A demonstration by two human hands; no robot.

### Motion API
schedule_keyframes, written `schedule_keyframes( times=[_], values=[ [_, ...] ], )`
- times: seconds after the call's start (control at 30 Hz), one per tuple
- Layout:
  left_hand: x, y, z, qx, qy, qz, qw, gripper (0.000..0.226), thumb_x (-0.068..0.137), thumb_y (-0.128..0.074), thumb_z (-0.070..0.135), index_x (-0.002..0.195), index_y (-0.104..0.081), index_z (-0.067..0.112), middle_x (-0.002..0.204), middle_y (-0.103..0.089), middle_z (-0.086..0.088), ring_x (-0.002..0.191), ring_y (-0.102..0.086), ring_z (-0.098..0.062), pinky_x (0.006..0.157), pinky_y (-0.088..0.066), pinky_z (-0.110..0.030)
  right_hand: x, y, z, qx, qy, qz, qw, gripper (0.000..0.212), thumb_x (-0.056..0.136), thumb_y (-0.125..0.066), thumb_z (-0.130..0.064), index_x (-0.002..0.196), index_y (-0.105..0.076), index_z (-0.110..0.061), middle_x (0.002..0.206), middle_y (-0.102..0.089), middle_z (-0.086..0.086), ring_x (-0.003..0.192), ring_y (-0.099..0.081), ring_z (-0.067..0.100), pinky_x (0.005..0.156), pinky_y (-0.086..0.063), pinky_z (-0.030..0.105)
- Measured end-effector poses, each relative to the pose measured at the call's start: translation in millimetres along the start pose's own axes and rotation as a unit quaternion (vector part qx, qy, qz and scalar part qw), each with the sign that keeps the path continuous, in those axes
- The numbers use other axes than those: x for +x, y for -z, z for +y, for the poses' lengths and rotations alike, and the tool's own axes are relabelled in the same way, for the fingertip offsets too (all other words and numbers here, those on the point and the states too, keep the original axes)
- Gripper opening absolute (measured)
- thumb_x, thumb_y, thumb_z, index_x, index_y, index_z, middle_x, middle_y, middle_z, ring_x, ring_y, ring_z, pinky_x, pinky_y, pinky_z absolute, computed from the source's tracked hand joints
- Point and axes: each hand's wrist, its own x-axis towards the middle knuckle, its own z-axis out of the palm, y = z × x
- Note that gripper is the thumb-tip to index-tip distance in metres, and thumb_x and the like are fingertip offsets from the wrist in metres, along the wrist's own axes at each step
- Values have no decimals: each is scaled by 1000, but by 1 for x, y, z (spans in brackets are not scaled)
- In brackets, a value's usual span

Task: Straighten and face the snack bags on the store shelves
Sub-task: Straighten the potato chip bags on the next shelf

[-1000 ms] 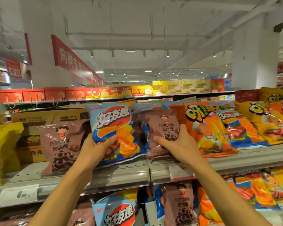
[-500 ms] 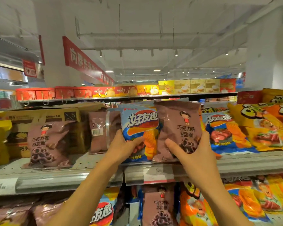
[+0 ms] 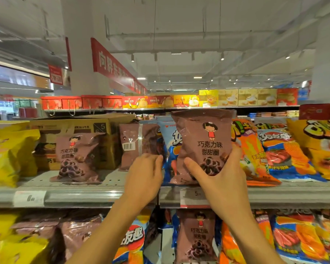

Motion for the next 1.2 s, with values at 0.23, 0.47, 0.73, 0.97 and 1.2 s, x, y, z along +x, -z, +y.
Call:
schedule_keyframes(
  times=[0.23, 0.47, 0.73, 0.97, 1.2],
  values=[
    [-73, 42, -84, 128, -30, 99, 986, 32, 97, -42, 29, 101, -69, 14, 104, -60, 1, 93, -54, -20, 79, -50, -38, -7, -92, -33, -13, 7, -41, 999, 90, 66, -76, -74, 131, -27, -36, 127, -58, -10, 111, -60, 14, 80, -51, 26],
    [-90, 50, -109, 108, -85, 81, 987, 35, 96, -42, 26, 124, -57, 11, 120, -53, -1, 109, -53, -22, 94, -45, -32, -7, -162, -38, -130, -8, -67, 989, 117, 70, -69, -80, 153, -10, -23, 144, -50, 8, 127, -55, 31, 94, -51, 44],
    [-87, 49, -108, 95, -65, 85, 990, 34, 96, -46, 28, 121, -61, 12, 116, -55, -1, 108, -53, -19, 92, -50, -36, -19, -184, -25, -260, -23, -132, 956, 112, 77, -41, -91, 152, -6, -15, 143, -51, 15, 123, -59, 34, 89, -53, 46],
    [-79, 44, -98, 97, -32, 128, 986, 30, 91, -46, 30, 104, -64, 11, 99, -55, -2, 91, -49, -19, 74, -47, -36, -23, -165, -21, -238, -13, -192, 952, 103, 85, -45, -83, 156, -9, -18, 152, -47, 9, 132, -53, 30, 101, -48, 44],
    [-78, 11, -48, 58, 13, 180, 982, 40, 84, -57, 31, 113, -61, 3, 124, -51, -18, 112, -50, -35, 88, -47, -52, -36, -99, -3, -97, 114, -97, 984, 50, 97, -48, -57, 139, -49, -31, 132, -54, -15, 123, -48, 0, 101, -45, 20]
  ],
)
